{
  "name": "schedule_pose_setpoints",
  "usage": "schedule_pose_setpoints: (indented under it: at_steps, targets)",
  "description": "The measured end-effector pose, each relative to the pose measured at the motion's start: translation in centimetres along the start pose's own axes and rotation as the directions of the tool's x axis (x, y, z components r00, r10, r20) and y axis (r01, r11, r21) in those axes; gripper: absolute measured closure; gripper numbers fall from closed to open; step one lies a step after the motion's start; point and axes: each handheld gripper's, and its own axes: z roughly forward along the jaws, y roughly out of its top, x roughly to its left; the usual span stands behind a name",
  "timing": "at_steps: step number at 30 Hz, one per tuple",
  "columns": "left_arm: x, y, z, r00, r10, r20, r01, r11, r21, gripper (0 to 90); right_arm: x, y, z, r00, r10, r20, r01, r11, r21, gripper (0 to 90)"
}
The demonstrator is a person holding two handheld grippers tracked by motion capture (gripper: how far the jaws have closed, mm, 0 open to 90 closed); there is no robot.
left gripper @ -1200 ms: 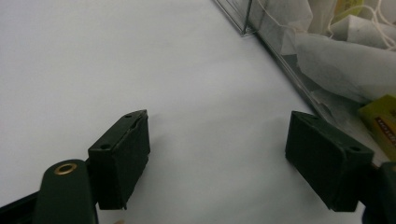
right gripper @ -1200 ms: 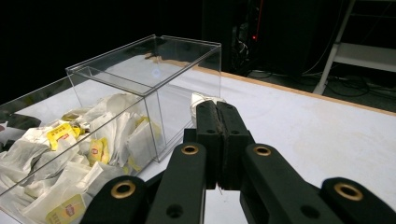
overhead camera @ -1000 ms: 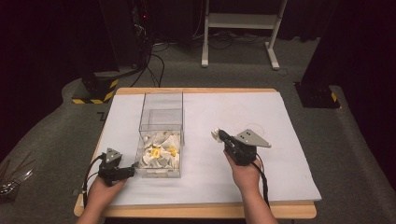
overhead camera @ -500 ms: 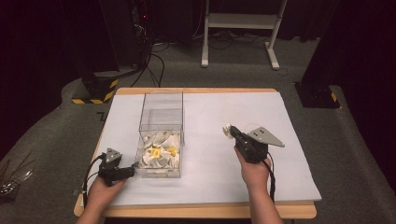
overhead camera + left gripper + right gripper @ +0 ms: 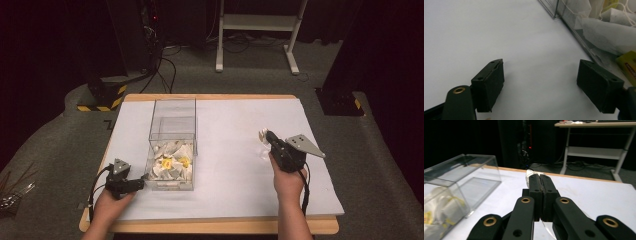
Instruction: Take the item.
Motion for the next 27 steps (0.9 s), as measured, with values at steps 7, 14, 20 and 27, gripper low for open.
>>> schedule_pose_setpoints:
  at_steps: [7, 14, 20, 27]
  targets:
    - [0.0, 0.0, 0.0, 1.0000, -0.001, 0.001, 0.001, 1.0000, 0.000, 22.0, -1.7, -0.9, 0.4, 0.9974, 0.008, 0.072, -0.011, 0.999, 0.036, 89.1]
    - [0.0, 0.0, 0.0, 1.0000, -0.002, 0.001, 0.002, 1.0000, 0.001, 21.9, -3.0, -2.4, 1.8, 0.9950, 0.027, 0.096, -0.037, 0.994, 0.104, 82.3]
    - [0.0, 0.0, 0.0, 1.0000, -0.002, 0.001, 0.002, 1.0000, 0.000, 22.0, -2.6, -2.1, 1.5, 0.9978, 0.029, 0.060, -0.035, 0.995, 0.094, 73.7]
    - [0.0, 0.0, 0.0, 1.0000, -0.002, 0.001, 0.002, 1.0000, 0.001, 22.0, 0.5, -2.3, 0.9, 0.9993, -0.025, -0.026, 0.028, 0.993, 0.115, 64.3]
